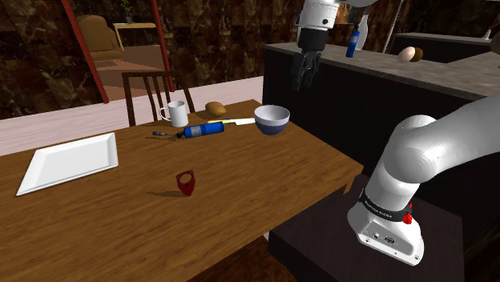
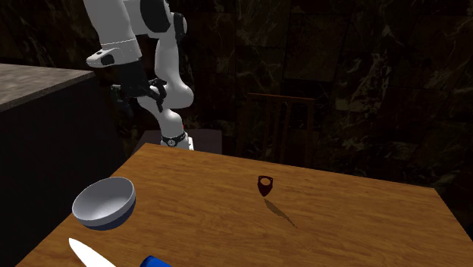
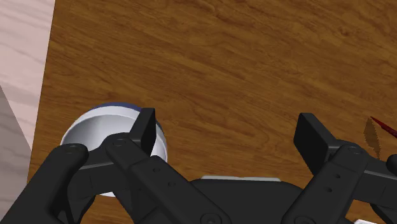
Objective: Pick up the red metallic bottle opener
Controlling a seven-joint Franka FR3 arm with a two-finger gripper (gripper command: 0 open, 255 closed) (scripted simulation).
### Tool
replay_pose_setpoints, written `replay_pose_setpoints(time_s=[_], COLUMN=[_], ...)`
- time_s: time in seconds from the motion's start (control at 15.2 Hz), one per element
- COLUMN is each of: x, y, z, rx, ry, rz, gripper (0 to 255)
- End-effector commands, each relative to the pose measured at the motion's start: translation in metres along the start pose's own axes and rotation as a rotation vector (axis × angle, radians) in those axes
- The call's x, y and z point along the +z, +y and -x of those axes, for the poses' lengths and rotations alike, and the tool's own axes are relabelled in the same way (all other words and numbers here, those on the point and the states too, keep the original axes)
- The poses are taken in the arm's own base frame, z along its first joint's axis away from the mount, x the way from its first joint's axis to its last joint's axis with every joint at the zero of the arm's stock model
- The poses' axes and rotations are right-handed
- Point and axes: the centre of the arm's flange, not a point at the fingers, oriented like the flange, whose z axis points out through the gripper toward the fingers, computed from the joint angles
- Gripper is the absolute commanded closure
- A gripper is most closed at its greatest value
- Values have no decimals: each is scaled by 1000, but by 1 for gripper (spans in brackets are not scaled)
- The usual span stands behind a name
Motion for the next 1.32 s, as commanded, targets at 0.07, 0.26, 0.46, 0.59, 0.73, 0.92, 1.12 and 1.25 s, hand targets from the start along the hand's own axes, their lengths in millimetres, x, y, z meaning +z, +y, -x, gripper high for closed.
replay_pose_setpoints(time_s=[0.07, 0.26, 0.46, 0.59, 0.73, 0.92, 1.12, 1.25], x=[6, 25, 44, 57, 70, 90, 110, 123], y=[-12, -46, -80, -103, -125, -158, -191, -213], z=[-3, -14, -25, -33, -40, -53, -65, -74], rx=[4, 17, 31, 39, 48, 61, 74, 83], ry=[0, 2, 3, 4, 5, 7, 8, 9], rz=[3, 11, 19, 24, 30, 38, 46, 52], gripper=[0, 0, 0, 0, 0, 0, 0, 0])
